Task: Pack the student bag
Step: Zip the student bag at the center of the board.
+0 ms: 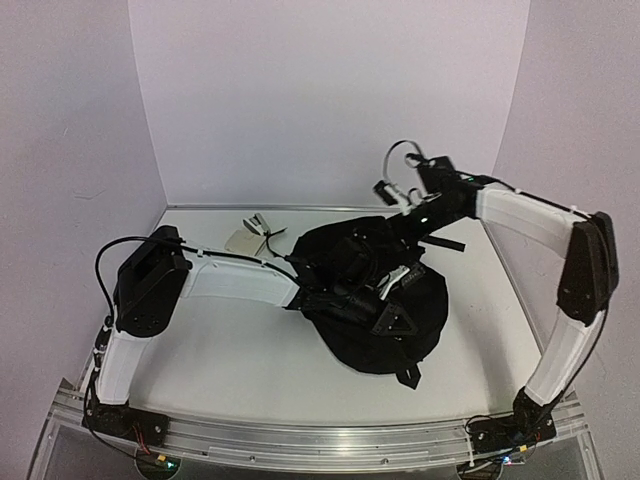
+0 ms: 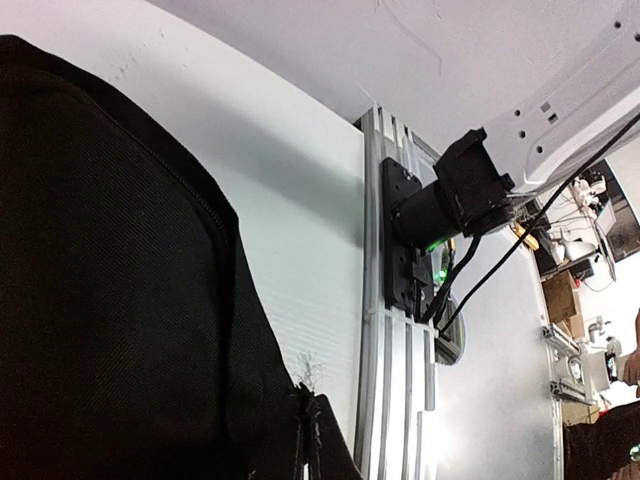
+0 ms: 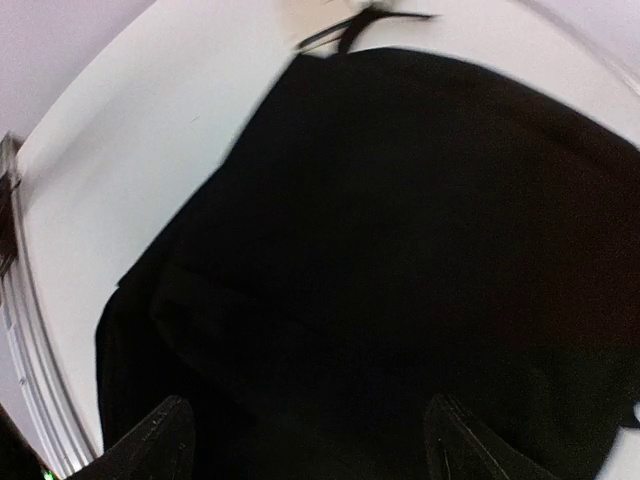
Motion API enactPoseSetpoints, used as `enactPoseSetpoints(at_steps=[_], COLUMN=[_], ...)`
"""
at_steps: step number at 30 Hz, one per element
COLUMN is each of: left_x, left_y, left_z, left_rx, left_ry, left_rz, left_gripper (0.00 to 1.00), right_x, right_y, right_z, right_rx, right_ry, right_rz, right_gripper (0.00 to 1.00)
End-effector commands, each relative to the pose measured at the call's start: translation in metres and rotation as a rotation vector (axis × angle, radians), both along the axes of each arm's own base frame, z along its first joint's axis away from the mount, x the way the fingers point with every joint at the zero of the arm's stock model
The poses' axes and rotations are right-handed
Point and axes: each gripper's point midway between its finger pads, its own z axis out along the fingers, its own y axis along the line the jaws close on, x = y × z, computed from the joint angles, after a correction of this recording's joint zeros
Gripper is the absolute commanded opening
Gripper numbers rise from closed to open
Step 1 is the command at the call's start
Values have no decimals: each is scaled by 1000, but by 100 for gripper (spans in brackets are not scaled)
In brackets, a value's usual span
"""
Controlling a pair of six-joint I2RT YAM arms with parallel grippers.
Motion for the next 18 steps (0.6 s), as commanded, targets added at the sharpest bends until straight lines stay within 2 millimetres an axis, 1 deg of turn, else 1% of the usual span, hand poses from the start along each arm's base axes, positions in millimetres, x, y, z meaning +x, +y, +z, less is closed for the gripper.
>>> enactPoseSetpoints(at_steps=[1,2,3,4,7,9,10,13,15,16,18], left_x=[64,69,72,74,82,97,108,141,154,158,165], left_y=[5,6,6,5,-1,-2,-1,5,4,1,0], left_z=[5,6,7,7,5,11,13,35,51,62,72], left_rx=[-46,-58,-69,-78,-93,-122,-136,-217,-248,-262,-270], left_ry=[39,48,55,62,76,87,95,120,90,56,18], left_rz=[158,168,170,166,184,232,260,320,330,333,351], left_gripper=[0,0,0,0,0,0,0,0,0,0,0], right_x=[16,11,4,-8,-36,-44,-45,-46,-49,-52,-56], right_y=[-118,-133,-144,-151,-155,-155,-157,-160,-160,-159,-157], right_z=[37,31,26,16,-9,-18,-22,-31,-39,-39,-44], right_rx=[-4,11,31,44,52,66,70,113,140,165,178], right_ry=[-2,48,99,162,323,399,433,521,583,615,650], right_rz=[-380,-428,-452,-471,-495,-504,-515,-531,-534,-527,-522], right_gripper=[80,80,80,79,77,75,75,75,79,82,89])
